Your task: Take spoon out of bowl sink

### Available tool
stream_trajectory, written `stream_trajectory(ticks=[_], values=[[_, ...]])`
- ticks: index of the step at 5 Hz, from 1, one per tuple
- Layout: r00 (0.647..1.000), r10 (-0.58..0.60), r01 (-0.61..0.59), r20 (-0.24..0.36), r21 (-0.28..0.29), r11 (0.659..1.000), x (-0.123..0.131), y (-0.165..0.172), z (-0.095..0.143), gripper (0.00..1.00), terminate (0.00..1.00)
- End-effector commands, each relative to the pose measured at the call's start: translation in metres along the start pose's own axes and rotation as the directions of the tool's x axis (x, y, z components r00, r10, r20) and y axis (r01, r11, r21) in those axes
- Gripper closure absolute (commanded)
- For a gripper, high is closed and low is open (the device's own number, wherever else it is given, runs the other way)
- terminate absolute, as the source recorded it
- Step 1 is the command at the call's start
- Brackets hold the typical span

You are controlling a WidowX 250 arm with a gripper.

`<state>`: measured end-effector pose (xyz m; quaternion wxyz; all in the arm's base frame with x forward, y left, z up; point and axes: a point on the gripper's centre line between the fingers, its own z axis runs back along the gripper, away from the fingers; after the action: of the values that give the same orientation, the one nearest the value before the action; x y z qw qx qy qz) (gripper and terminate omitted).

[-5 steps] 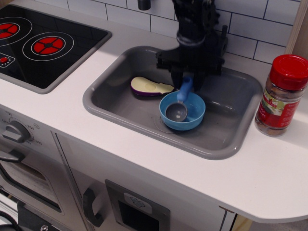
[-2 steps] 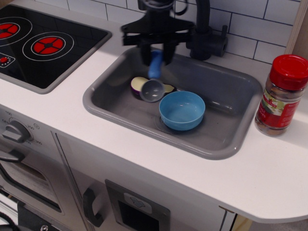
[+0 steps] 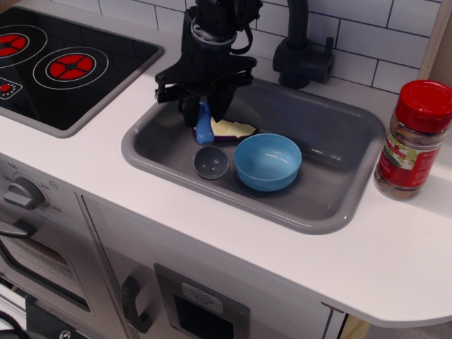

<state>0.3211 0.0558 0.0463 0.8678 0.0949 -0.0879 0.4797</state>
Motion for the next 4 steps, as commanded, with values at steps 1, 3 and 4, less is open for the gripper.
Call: stream_trajectory(ticks=[1, 3, 4], values=[[0.989, 0.150, -0.150, 0.019, 0.028, 0.988, -0.002, -0.002, -0.010, 1.00, 0.00], [0.985, 0.170, -0.170, 0.026, 0.001, 0.985, -0.004, 0.003, -0.029, 0.00, 0.00], [0.987, 0.158, -0.158, 0.029, 0.002, 0.987, -0.003, 0.006, -0.027, 0.00, 0.00]])
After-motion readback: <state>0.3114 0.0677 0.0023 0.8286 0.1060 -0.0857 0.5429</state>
